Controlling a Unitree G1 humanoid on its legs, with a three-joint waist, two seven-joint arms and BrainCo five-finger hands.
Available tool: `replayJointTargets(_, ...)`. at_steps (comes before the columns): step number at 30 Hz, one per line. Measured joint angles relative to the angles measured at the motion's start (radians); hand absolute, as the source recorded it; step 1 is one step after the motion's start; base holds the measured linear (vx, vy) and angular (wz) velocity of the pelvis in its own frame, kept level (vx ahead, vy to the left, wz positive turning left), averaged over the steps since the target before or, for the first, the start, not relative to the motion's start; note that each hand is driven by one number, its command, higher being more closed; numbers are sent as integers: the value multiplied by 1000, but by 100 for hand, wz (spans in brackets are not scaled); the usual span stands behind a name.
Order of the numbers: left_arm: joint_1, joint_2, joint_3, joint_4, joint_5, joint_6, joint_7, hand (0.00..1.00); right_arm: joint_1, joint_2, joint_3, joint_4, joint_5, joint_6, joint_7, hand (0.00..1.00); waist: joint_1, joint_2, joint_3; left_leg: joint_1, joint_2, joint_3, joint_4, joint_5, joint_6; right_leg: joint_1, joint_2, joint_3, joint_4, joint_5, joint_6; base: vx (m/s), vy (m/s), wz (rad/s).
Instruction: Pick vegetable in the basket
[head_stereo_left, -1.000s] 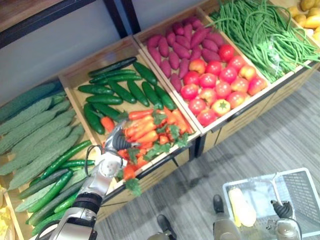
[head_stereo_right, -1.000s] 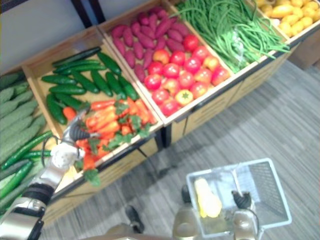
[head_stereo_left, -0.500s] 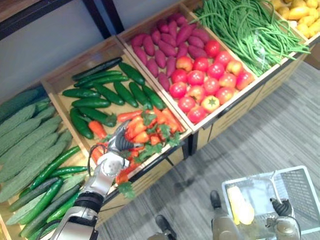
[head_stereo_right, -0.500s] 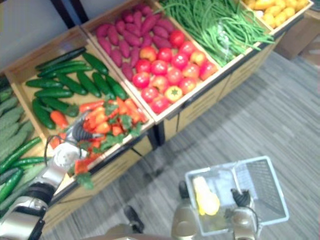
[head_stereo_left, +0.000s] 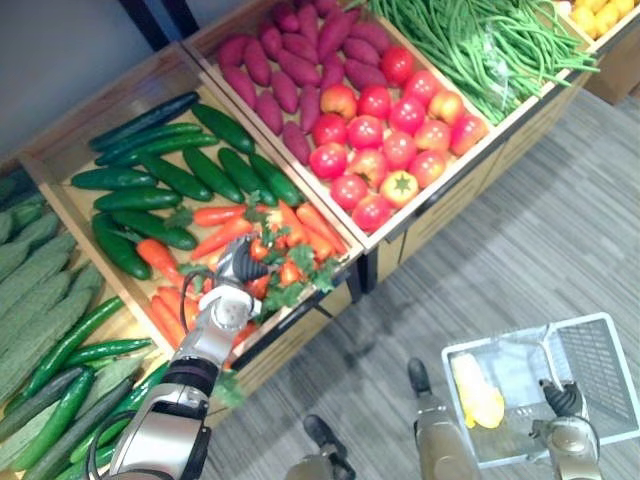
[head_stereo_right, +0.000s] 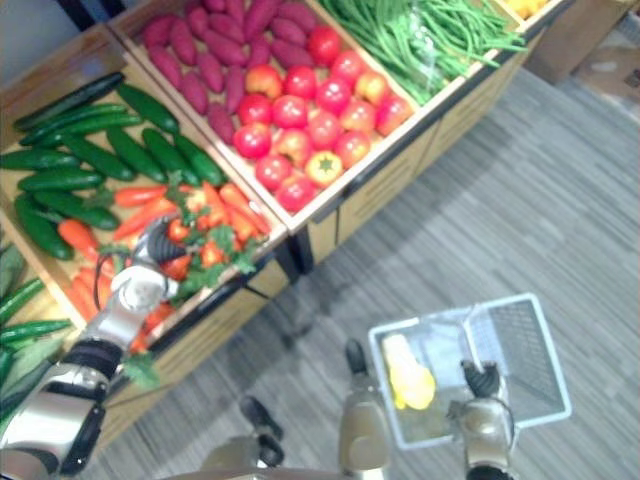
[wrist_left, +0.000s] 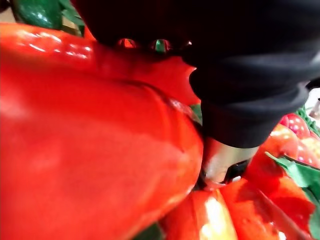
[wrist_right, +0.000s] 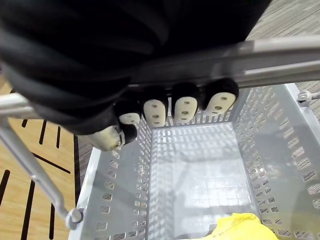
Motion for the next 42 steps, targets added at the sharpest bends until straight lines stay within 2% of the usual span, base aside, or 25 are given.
replayJointTargets(7,-8,-13,28,30,23,12,7,100,2,3,0,0,2,0,-2,100,-21,-6,4,1,3,1,-1,0,0,1,1,1,0,1,1,3,-25,-2)
replayJointTargets(18,-9,-26,32,23,66,52,9,100,33,25,-4,15,2,0,-2,100,-25,-8,4,22,7,-46,-2,2,-1,55,-6,-39,-10,1,2,-1,-21,10)
replayJointTargets(21,-9,-3,32,-36,91,53,9,100,42,31,-5,21,2,0,-2,100,-16,-8,4,18,2,-70,-2,7,3,65,-15,-61,-11,1,2,-5,-20,23)
replayJointTargets(24,-9,57,31,-132,94,52,11,100,47,38,-12,31,2,0,-2,100,-15,-9,3,21,0,-106,-2,12,7,93,-21,-94,-13,1,3,-6,-20,31)
replayJointTargets(28,-9,127,31,-254,100,44,30,100,51,43,-55,60,1,1,-3,100,12,-14,-2,22,-4,-139,-3,21,15,117,-29,-126,-14,0,3,-12,-12,27)
replayJointTargets(30,-9,141,30,-272,101,41,31,100,52,43,-67,66,1,1,-3,100,13,-15,-3,21,-5,-159,-3,24,17,127,-33,-142,-14,0,3,-20,-7,25)
replayJointTargets(33,2,159,27,-338,112,33,31,100,51,43,-89,97,0,1,-3,100,36,-27,-20,18,-10,-167,-3,31,18,132,-36,-153,-14,0,3,-23,-2,13)
replayJointTargets(38,61,178,21,-424,121,5,31,100,61,41,-132,137,-2,5,-2,100,42,-37,-71,17,-11,-190,-4,34,18,146,-41,-171,-19,0,3,3,-7,11)
replayJointTargets(42,131,208,13,-564,120,-17,28,100,59,31,-156,138,-3,18,-1,100,46,-41,-85,19,-19,-191,-4,34,19,148,-47,-171,-19,0,3,0,-1,1)
